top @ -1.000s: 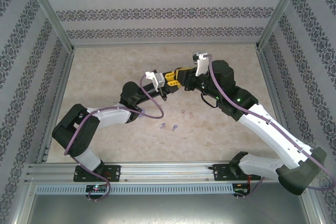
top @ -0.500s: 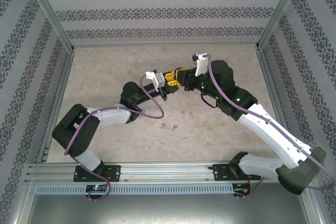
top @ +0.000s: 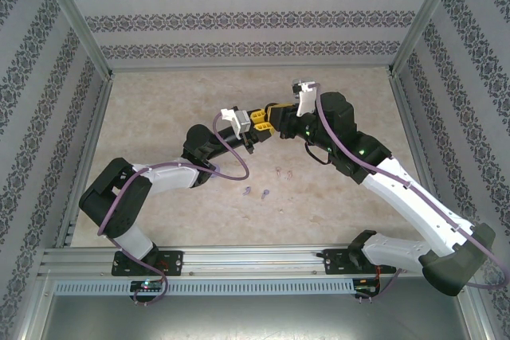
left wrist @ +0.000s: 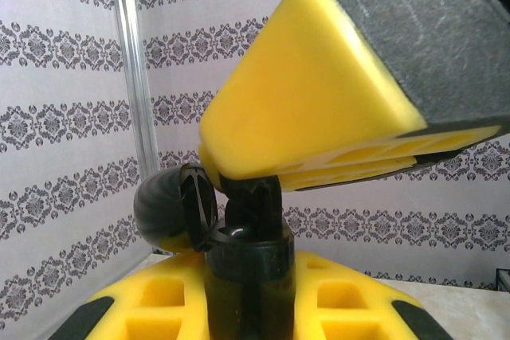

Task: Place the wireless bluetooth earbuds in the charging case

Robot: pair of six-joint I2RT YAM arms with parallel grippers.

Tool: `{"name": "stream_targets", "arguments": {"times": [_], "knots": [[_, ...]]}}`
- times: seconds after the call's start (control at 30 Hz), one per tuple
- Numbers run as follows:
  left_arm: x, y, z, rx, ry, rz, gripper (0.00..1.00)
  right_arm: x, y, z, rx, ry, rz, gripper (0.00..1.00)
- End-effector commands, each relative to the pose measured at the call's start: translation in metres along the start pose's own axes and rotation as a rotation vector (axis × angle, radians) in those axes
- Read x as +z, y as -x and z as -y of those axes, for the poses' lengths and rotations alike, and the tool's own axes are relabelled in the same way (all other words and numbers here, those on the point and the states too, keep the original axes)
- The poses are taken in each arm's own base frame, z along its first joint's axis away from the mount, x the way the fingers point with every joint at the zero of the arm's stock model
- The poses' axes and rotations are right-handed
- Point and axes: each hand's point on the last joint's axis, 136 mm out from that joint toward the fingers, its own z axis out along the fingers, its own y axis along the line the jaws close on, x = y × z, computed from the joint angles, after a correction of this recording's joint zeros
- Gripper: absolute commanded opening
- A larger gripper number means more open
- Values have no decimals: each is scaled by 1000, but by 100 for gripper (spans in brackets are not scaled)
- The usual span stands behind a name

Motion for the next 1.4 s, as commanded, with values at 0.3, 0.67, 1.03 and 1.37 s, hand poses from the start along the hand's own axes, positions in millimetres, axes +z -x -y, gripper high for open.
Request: {"name": "stream_targets", "arguments": {"times": [0.3,0.67,1.03,1.37], "knots": [[3,33,2,30,2,117,0,-1,6,8,43,-51,-23,43],[5,22,3,20,-2,89,0,-33,54,0,79,-20,112,63],[13,3,16,-3,-99,7,0,5,53,48,223,-82,-64,43],[18,-2,20,-14,-133,-22,0,31,25,48,252,-29,-236,13]]}}
